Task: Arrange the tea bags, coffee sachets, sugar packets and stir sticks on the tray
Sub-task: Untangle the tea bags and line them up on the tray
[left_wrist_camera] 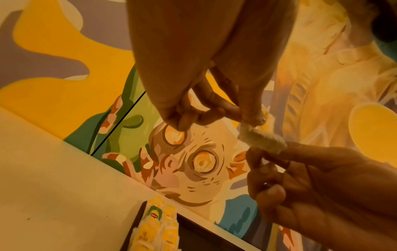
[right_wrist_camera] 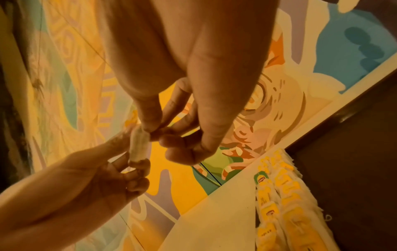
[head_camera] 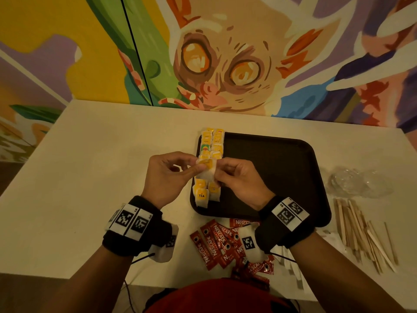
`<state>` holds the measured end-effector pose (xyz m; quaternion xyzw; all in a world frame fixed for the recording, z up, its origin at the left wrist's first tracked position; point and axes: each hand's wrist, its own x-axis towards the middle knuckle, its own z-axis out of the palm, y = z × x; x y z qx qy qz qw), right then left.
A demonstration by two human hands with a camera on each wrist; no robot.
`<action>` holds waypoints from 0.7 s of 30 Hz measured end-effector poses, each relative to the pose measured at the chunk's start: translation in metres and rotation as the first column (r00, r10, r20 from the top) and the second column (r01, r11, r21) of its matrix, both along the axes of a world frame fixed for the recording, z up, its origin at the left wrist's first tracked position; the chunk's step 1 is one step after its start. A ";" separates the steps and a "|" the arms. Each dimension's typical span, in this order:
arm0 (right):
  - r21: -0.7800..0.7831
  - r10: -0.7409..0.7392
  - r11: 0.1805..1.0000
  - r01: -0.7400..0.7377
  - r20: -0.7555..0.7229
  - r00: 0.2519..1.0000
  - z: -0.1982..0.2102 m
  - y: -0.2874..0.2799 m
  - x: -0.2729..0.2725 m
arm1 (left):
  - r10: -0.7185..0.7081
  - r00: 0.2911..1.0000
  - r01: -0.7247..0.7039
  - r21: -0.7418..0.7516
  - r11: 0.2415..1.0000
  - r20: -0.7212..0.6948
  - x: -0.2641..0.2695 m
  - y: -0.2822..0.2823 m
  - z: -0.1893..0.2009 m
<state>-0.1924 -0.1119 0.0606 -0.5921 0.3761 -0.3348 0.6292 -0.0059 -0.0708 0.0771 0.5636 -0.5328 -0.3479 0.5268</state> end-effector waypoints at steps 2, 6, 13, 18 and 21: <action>-0.001 -0.004 1.000 0.004 -0.016 1.000 -0.003 0.002 0.001 | 0.033 0.999 -0.033 0.010 0.999 -0.018 0.000 -0.002 -0.002; 0.051 -0.034 0.998 0.034 0.002 0.999 -0.004 0.006 0.004 | 0.064 0.997 -0.063 0.033 0.997 -0.037 -0.002 -0.003 -0.005; -0.112 -0.079 0.991 0.069 -0.089 0.993 -0.014 0.005 0.004 | -0.070 0.997 0.071 0.082 0.994 -0.024 -0.005 -0.006 -0.014; -0.112 -0.091 0.991 0.071 -0.187 0.978 -0.034 0.004 -0.002 | -0.047 0.997 0.040 0.121 0.992 0.059 -0.007 -0.010 -0.027; -0.083 -0.142 0.989 0.123 -0.286 0.948 -0.047 0.002 -0.005 | -0.088 0.993 0.077 0.142 0.987 0.077 -0.010 -0.009 -0.036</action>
